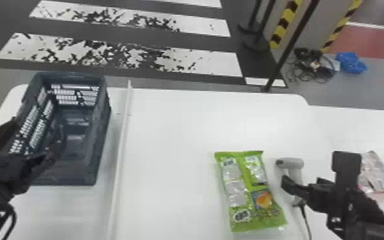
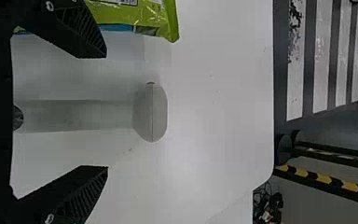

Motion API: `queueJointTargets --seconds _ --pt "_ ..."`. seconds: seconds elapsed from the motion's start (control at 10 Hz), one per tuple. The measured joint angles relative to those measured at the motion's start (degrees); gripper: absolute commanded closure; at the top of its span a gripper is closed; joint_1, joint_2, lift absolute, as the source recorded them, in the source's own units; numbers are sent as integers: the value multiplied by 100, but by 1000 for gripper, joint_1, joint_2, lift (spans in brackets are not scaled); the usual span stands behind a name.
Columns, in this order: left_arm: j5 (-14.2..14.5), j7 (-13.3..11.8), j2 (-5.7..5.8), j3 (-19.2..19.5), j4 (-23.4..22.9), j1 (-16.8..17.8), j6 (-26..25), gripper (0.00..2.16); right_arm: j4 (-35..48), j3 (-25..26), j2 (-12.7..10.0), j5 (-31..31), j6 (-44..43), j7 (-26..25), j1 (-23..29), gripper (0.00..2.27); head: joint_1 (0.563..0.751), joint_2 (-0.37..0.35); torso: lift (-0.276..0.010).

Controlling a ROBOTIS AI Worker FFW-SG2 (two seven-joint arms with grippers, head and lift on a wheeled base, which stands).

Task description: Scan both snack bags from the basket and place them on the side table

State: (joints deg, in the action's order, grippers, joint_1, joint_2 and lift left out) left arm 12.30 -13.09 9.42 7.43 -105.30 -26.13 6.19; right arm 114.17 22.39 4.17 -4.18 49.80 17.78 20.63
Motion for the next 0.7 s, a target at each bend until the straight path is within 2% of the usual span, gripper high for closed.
queueJointTargets --seconds 0.1,0.2,0.3,0.4,0.5,0.7 --pt "2 0 5 9 0 -5 -7 124 -203 -15 53 -58 3 41 -137 113 695 -183 -75" --pt "6 0 6 15 -6 -14 -14 124 -392 -50 110 -131 9 56 -270 306 695 -186 -75" --pt "8 0 7 24 -14 -20 -17 124 -620 -85 185 -216 23 112 -422 741 695 -189 -75" --pt "9 0 7 28 -17 -23 -17 124 -815 -117 242 -319 53 228 -537 1791 695 -190 -75" --pt "9 0 7 30 -17 -23 -18 124 -972 -139 285 -373 93 270 -621 2260 695 -192 -75" --pt "9 0 -1 31 -13 -18 -21 124 -1065 -120 302 -340 193 217 -680 2260 695 -198 -75"
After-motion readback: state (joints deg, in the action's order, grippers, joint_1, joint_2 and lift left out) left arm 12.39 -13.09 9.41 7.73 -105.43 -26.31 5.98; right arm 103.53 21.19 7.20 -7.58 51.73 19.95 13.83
